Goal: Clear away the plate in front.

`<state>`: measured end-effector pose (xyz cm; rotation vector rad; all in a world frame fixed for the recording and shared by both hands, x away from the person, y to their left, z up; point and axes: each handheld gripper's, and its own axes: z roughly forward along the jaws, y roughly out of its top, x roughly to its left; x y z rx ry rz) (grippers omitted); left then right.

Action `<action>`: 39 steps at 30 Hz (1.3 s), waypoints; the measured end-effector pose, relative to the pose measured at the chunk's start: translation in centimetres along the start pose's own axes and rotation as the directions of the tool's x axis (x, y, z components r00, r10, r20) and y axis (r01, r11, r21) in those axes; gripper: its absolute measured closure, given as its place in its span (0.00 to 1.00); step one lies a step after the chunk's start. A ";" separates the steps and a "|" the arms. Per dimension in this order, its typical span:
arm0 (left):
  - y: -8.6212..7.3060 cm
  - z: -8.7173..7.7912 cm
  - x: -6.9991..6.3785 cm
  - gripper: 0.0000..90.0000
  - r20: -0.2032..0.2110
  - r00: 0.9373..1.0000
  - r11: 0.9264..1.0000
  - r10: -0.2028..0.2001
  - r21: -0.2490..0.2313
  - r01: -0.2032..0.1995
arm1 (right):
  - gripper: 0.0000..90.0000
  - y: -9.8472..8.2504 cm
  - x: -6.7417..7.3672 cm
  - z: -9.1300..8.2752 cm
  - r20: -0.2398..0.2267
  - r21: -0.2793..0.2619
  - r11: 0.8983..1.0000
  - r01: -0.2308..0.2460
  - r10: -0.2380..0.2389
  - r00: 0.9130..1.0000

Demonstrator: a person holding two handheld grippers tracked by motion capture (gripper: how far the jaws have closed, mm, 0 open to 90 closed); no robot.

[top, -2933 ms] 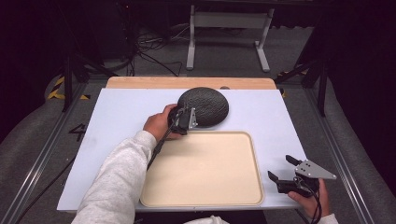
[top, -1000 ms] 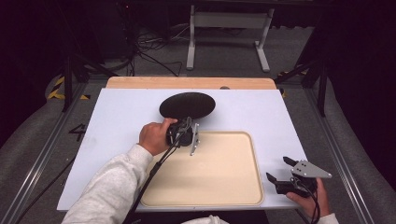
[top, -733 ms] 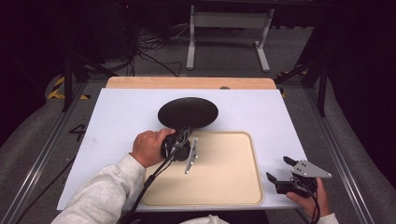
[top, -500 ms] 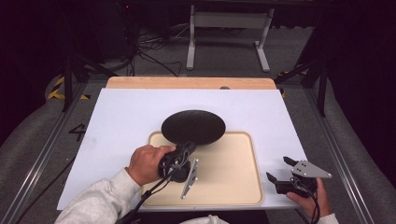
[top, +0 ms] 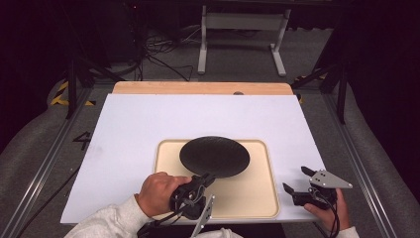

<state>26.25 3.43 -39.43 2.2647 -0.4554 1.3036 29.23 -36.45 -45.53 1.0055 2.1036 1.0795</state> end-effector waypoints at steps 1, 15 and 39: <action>0.0 0.1 -0.2 0.92 0.016 1.000 1.000 -0.006 -0.003 0.006 | 0.13 0.0 0.0 0.0 -0.001 -0.002 1.000 -0.001 0.001 1.000; -0.8 1.1 -1.9 0.95 0.086 0.995 0.997 -0.049 -0.052 0.054 | 0.11 0.0 -0.1 -0.1 -0.005 -0.003 1.000 0.000 0.000 1.000; -2.5 1.6 -2.6 0.94 0.240 0.964 0.989 -0.111 -0.073 0.132 | 0.12 0.1 0.0 -0.3 0.001 -0.005 1.000 0.011 -0.011 1.000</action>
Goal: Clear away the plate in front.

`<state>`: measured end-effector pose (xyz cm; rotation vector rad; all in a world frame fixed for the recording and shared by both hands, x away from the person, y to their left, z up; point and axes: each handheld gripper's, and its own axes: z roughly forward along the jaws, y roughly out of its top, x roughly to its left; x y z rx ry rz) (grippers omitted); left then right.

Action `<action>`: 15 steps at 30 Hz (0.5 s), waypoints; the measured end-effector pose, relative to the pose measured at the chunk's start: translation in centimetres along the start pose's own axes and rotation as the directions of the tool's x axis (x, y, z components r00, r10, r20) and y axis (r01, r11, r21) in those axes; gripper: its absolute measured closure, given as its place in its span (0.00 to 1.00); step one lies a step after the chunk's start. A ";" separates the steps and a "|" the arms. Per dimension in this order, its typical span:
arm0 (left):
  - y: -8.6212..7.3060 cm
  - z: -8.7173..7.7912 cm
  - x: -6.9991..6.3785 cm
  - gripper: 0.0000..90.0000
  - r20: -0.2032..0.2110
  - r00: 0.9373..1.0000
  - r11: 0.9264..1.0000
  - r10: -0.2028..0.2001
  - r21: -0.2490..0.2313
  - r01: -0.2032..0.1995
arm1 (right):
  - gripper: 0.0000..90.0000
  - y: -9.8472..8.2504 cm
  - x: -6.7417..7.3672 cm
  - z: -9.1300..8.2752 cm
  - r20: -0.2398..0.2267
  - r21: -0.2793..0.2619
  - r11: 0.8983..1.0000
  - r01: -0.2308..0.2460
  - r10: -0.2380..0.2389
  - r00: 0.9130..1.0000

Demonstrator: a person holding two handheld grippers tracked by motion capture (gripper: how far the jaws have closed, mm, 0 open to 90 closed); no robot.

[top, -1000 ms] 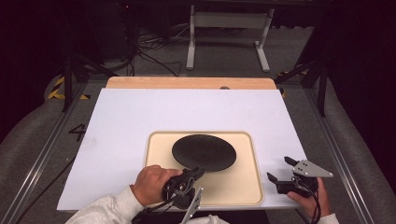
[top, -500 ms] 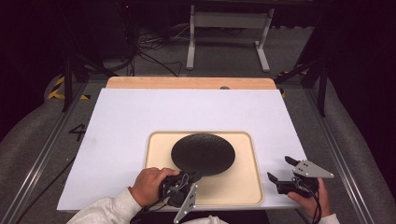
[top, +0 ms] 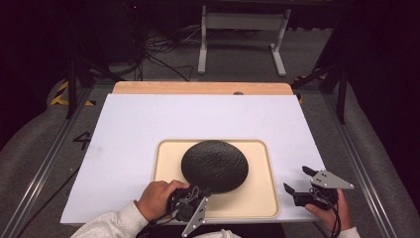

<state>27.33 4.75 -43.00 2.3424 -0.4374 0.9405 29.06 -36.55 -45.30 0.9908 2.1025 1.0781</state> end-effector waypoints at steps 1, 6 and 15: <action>-0.1 0.1 -0.2 0.93 0.018 1.000 1.000 -0.006 0.008 0.005 | 0.12 0.0 0.0 0.0 0.001 0.001 1.000 0.002 -0.002 1.000; -0.2 0.3 -0.4 0.92 0.035 0.999 1.000 -0.020 0.014 0.019 | 0.12 0.0 0.0 0.0 0.000 0.001 1.000 0.002 -0.002 1.000; -0.6 0.8 -1.1 0.89 0.086 0.996 0.999 -0.030 0.045 0.026 | 0.12 0.0 0.1 0.0 0.004 0.003 1.000 0.010 -0.010 1.000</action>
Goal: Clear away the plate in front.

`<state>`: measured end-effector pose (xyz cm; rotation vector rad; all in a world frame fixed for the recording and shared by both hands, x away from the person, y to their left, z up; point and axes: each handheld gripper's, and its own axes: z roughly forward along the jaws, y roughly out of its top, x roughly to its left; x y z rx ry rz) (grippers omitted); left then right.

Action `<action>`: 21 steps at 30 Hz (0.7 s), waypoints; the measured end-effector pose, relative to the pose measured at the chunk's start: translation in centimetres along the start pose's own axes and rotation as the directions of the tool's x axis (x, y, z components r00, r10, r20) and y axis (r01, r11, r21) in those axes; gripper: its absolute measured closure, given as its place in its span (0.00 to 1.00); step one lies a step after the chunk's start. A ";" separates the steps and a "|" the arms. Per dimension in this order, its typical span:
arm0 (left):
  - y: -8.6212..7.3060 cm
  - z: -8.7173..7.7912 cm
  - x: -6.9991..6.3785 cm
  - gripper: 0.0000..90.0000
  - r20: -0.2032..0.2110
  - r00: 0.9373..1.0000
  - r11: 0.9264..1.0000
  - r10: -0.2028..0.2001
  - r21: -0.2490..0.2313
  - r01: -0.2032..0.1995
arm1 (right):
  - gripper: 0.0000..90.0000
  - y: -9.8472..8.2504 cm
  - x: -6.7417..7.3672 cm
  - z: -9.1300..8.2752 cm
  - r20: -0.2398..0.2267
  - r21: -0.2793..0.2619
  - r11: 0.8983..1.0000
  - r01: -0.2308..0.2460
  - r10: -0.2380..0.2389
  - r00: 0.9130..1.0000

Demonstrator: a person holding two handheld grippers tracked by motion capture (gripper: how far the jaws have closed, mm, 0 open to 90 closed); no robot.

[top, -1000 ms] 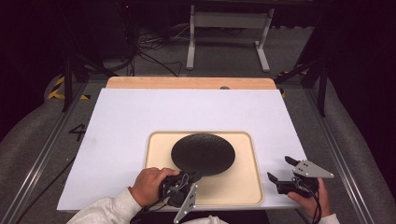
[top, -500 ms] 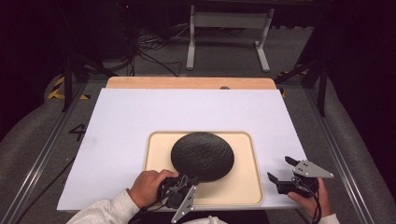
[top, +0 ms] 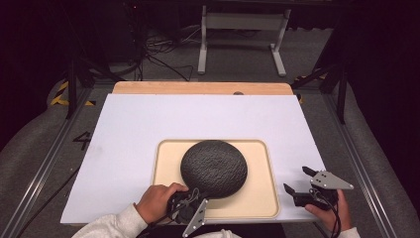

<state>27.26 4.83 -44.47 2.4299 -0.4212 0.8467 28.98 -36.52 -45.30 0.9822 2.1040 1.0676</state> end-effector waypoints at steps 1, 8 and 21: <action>-0.1 0.1 -0.1 0.88 0.007 1.000 1.000 -0.007 0.002 0.007 | 0.12 0.0 0.0 0.0 0.002 0.002 1.000 0.000 0.000 1.000; -0.2 0.2 -0.1 0.89 0.062 0.997 0.998 -0.053 -0.031 0.055 | 0.12 -0.2 -0.1 -0.1 0.006 0.001 1.000 -0.004 0.004 1.000; -0.9 -0.2 0.0 0.86 0.097 0.989 0.991 -0.112 -0.058 0.118 | 0.12 -0.2 0.0 -0.1 -0.005 0.006 1.000 0.003 -0.003 1.000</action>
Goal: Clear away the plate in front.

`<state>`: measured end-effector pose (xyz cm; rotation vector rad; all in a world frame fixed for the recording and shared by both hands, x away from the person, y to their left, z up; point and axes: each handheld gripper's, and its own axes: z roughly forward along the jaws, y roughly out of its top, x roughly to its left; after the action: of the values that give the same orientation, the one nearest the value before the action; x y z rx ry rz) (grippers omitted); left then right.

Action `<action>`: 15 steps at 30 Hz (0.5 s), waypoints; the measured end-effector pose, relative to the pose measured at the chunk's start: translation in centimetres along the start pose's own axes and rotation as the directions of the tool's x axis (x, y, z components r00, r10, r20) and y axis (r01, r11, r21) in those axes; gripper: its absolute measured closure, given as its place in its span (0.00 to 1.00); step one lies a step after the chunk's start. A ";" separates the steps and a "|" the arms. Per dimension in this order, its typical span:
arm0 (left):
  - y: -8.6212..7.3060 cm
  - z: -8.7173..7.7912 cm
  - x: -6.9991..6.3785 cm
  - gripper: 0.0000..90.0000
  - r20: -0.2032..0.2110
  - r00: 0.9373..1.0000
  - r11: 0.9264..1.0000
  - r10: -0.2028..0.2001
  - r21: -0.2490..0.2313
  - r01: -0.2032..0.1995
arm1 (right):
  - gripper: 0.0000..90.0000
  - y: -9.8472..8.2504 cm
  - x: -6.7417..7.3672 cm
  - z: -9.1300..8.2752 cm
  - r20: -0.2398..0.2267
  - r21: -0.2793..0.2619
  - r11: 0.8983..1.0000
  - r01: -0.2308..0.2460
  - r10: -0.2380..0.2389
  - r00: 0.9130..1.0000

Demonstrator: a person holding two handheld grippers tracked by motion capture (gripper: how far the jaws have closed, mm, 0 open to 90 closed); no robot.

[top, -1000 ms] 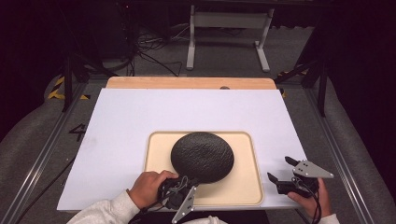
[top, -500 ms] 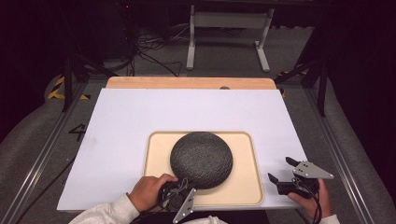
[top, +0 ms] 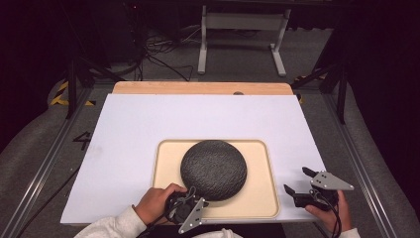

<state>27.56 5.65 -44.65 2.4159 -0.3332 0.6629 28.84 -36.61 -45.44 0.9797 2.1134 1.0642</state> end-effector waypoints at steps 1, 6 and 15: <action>-0.1 -0.1 0.1 0.85 0.014 1.000 1.000 0.000 -0.010 0.000 | 0.12 0.0 0.0 0.0 -0.002 -0.001 1.000 0.001 -0.001 1.000; -0.3 -0.6 0.2 0.84 0.032 0.999 1.000 -0.012 -0.012 0.013 | 0.12 0.0 0.0 0.0 -0.002 -0.004 1.000 -0.002 0.002 1.000; -0.6 -1.6 0.5 0.79 0.034 0.998 0.997 -0.060 -0.054 0.062 | 0.12 0.0 0.1 0.1 -0.004 0.003 1.000 0.004 -0.004 1.000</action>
<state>27.62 7.06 -43.57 2.3763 -0.2857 0.5803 28.87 -36.54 -45.53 0.9751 2.1200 1.0624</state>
